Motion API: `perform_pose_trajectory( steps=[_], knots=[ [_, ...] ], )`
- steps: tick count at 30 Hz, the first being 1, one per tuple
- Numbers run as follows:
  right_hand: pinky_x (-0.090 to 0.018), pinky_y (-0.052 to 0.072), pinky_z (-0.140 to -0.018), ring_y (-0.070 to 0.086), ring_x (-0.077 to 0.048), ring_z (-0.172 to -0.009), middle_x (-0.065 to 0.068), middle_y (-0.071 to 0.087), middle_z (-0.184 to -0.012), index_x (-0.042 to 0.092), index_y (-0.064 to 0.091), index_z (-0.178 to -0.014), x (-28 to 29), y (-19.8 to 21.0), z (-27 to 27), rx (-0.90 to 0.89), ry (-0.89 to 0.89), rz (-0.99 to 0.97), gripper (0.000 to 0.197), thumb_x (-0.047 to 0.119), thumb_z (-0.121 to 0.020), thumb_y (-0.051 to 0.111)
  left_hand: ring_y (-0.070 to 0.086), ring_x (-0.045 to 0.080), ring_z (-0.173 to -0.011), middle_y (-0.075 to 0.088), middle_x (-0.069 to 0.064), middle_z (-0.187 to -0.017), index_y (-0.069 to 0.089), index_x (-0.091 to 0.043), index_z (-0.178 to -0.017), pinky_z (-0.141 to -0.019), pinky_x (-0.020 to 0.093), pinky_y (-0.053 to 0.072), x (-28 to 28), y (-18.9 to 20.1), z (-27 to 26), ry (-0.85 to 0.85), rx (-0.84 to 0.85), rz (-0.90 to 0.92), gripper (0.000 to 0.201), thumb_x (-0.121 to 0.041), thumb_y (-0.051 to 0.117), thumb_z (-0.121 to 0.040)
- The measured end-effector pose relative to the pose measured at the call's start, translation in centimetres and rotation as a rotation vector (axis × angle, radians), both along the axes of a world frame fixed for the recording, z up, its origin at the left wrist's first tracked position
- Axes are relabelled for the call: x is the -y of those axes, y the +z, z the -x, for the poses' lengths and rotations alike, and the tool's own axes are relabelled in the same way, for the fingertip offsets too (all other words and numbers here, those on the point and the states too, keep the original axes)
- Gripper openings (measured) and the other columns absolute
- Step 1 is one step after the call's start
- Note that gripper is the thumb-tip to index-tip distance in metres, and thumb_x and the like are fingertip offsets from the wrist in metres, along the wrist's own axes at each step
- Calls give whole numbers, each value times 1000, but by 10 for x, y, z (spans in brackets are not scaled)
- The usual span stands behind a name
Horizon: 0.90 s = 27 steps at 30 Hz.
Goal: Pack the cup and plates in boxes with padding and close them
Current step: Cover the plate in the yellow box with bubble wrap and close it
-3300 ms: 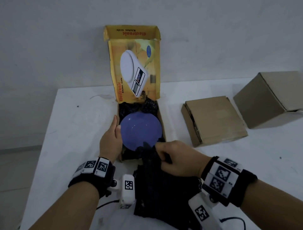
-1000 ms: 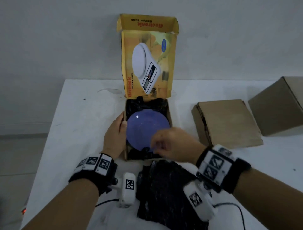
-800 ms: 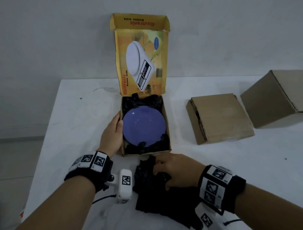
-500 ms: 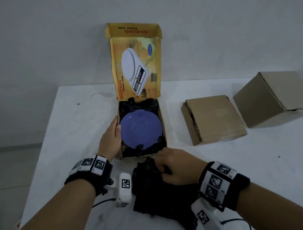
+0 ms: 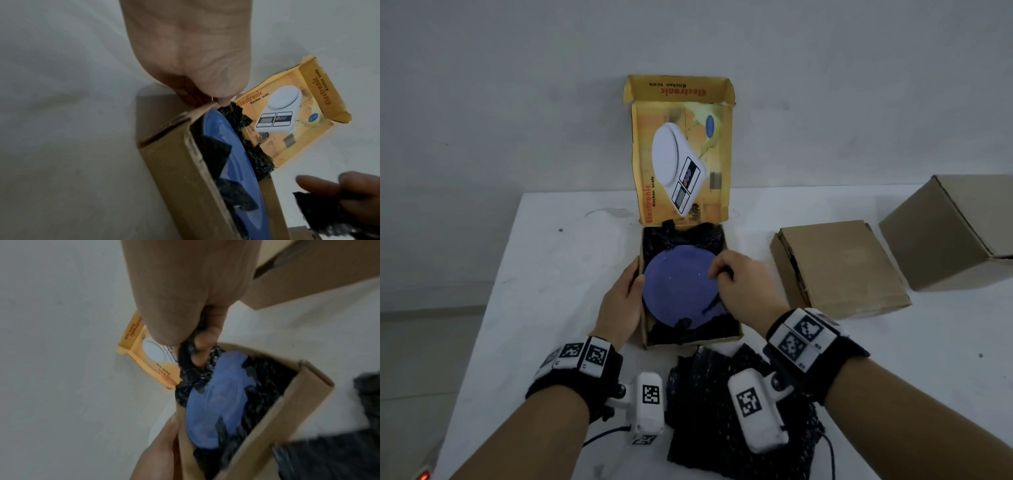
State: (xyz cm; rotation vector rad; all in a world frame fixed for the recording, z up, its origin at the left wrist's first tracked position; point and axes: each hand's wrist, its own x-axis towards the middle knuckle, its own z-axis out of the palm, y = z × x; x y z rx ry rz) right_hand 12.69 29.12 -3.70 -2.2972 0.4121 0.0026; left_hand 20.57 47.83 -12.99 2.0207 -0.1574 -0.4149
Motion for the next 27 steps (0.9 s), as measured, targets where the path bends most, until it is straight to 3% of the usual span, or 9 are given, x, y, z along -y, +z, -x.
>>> perform_pose_trajectory(
  steps=[3, 6, 9, 11, 13, 16, 20, 23, 27],
  knots=[
    [-38, 36, -55, 46, -23, -64, -3, 50, -78, 19, 40, -90, -26, -7, -4, -73, 109, -129, 24, -1, -80, 47, 39, 21, -135, 43, 0, -147, 37, -24, -145, -112, 36, 31, -2, 1, 1, 18, -20, 51, 44, -29, 39, -101],
    [-47, 45, -77, 44, -30, -89, -12, 47, -101, 17, 37, -94, -50, -15, -6, -154, 204, -131, 35, -10, -72, 43, 42, 19, -132, 47, 0, -144, 43, -22, -141, -110, 33, 34, -3, 4, -2, 48, -32, 59, 41, -28, 42, -100],
    [-40, 43, -86, 45, -29, -98, -13, 42, -117, 12, 46, -104, -62, -24, -4, -159, 269, -76, 31, -9, -82, 41, 48, 15, -127, 52, -3, -140, 49, -24, -138, -109, 34, 37, -10, 6, -10, 37, -92, 86, 42, -31, 51, -96],
    [-36, 42, -90, 49, -27, -101, -9, 42, -121, 11, 52, -109, -67, -29, -2, -122, 320, -44, 27, -4, -87, 45, 51, 13, -124, 54, -8, -137, 50, -31, -137, -108, 40, 39, -16, 6, -13, 4, -130, 117, 54, -48, 55, -85],
    [-37, 43, -90, 52, -26, -104, -7, 48, -121, 12, 53, -112, -70, -31, -1, -116, 325, 6, 24, 4, -89, 52, 53, 11, -122, 56, -12, -134, 50, -35, -135, -105, 43, 42, -18, 4, -15, -7, -166, 153, 61, -54, 55, -77],
    [-35, 47, -76, 50, -25, -107, -4, 58, -112, 14, 57, -107, -76, -33, -4, -119, 324, 187, 19, 12, -88, 54, 55, 11, -119, 57, -14, -132, 51, -38, -133, -101, 44, 46, -15, 6, -14, 3, -176, 178, 56, -47, 53, -78],
    [-32, 41, -65, 48, -29, -106, -6, 52, -107, 14, 60, -104, -86, -38, -10, -148, 294, 297, 19, 11, -87, 52, 54, 12, -120, 56, -14, -134, 50, -37, -134, -103, 46, 44, -15, 10, -14, -1, -173, 163, 57, -48, 52, -78],
    [-33, 43, -72, 52, -30, -102, -9, 53, -110, 11, 61, -107, -84, -38, -15, -198, 364, 290, 22, 8, -88, 51, 54, 11, -121, 56, -14, -134, 51, -36, -134, -103, 45, 44, -16, 10, -13, 1, -174, 168, 52, -44, 53, -83],
    [-34, 47, -91, 55, -29, -109, -9, 58, -120, 14, 63, -117, -67, -30, -18, -241, 449, 147, 31, 10, -90, 48, 58, 15, -116, 59, -10, -130, 53, -35, -133, -97, 46, 49, -16, 9, -14, 11, -177, 202, 45, -36, 56, -88]
  ],
)
